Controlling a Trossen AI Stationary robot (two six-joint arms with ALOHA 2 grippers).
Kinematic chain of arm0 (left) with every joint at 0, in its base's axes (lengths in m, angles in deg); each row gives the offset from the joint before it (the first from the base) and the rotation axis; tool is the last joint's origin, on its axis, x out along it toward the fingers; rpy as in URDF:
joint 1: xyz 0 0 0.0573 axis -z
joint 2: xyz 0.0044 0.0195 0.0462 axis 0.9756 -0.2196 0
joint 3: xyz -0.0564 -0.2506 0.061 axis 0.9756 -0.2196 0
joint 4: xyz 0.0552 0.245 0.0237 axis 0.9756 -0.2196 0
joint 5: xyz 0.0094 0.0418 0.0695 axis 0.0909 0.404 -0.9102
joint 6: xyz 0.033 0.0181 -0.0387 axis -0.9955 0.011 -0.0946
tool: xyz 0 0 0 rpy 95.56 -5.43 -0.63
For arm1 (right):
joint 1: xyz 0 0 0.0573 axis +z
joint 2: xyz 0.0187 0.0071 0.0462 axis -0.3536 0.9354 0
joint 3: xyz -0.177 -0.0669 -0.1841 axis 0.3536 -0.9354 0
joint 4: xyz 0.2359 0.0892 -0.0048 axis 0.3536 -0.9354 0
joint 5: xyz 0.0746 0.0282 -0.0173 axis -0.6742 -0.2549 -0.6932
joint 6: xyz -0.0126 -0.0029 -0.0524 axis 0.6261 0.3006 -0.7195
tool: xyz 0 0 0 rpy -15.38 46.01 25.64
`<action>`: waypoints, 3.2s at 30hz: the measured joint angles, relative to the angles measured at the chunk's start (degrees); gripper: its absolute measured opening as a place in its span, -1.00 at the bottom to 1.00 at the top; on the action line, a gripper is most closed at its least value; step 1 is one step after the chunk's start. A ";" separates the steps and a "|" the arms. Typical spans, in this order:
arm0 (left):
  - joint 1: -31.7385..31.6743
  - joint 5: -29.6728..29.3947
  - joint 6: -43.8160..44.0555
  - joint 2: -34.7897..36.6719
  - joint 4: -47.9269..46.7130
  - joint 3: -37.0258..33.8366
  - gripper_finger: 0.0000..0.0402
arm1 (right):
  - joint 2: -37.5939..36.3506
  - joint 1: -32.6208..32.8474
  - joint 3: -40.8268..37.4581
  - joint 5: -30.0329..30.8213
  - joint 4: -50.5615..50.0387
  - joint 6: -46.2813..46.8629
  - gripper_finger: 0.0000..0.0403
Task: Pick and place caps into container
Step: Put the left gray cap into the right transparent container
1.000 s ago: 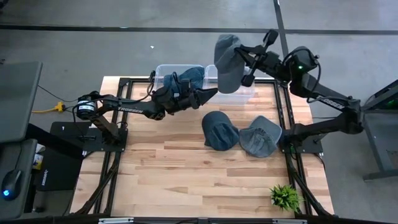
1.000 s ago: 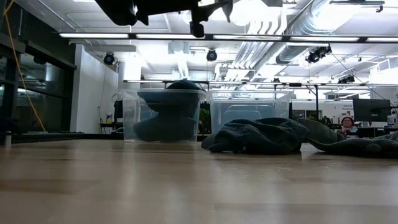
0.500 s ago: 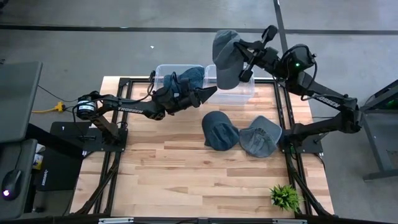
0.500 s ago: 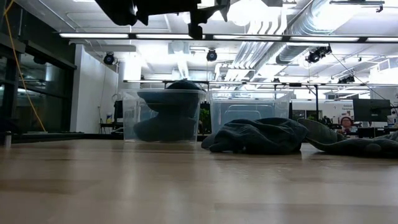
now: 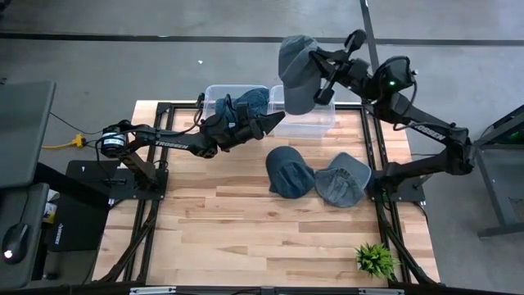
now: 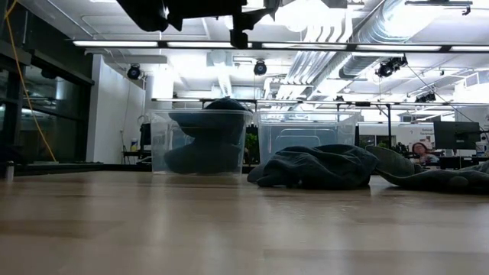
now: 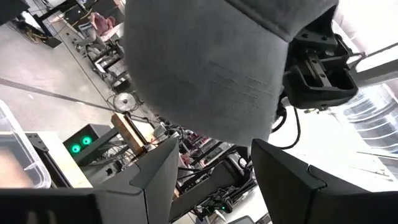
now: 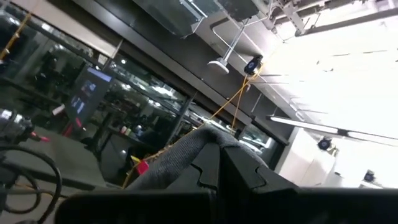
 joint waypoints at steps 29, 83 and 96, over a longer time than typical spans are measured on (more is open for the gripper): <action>-0.07 -1.58 -4.24 -0.07 11.44 -0.02 0.00 | 3.54 3.04 0.00 -6.55 -12.06 5.37 -1.00; -0.07 -0.86 -5.19 0.04 0.78 0.00 -0.34 | -8.31 25.49 -0.02 9.46 -55.45 10.30 -1.00; -0.02 0.60 -9.34 0.04 -0.88 0.04 -0.96 | -8.27 25.47 -0.10 11.45 -57.67 11.93 -0.98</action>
